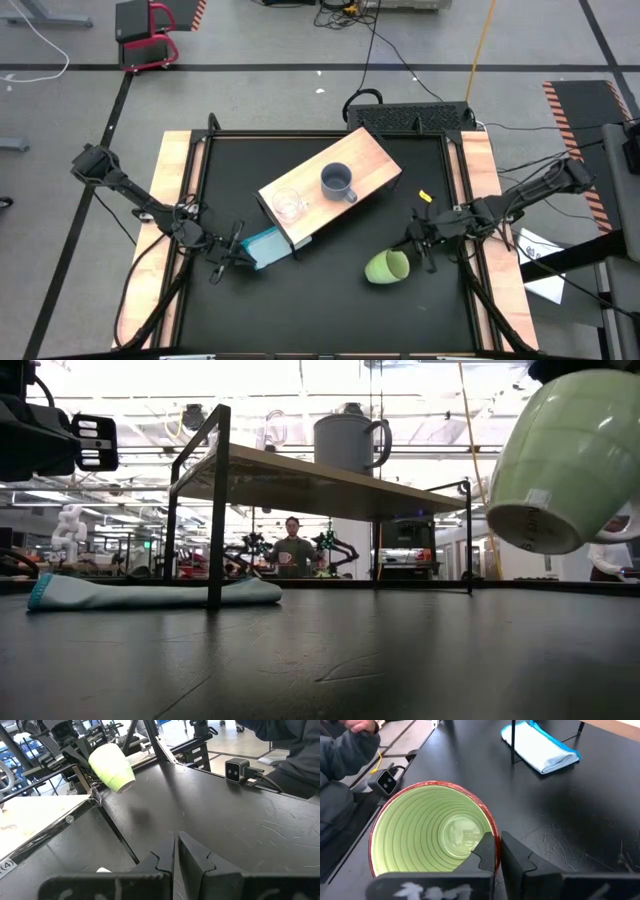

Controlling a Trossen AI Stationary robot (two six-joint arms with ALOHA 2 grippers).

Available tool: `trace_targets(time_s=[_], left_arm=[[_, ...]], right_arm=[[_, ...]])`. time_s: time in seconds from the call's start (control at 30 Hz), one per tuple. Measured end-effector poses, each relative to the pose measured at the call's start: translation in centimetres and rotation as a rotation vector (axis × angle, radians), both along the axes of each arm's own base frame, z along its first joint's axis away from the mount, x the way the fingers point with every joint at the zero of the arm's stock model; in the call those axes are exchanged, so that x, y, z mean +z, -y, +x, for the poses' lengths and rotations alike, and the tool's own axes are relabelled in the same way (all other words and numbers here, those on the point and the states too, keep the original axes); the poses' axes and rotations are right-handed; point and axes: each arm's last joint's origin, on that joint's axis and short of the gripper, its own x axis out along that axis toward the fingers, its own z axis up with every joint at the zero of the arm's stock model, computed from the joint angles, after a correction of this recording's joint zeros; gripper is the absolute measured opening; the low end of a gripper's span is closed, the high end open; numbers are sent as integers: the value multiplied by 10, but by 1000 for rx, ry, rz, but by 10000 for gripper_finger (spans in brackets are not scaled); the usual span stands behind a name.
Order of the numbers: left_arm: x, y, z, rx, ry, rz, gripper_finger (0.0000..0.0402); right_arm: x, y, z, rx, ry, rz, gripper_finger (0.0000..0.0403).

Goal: Stack small to large cups/mugs on shelf
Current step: Put the green mug on the shelf

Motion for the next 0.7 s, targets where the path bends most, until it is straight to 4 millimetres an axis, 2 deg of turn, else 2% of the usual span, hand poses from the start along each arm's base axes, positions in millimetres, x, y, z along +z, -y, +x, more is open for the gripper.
trace_targets(time_s=[0.33,0.7], left_arm=[[0,0,0,3,-6,-17,26],[0,0,0,3,-6,-17,26]], right_arm=[[-12,4,-9,2,36,11,1],[-2,5,-6,-3,165,-12,1]])
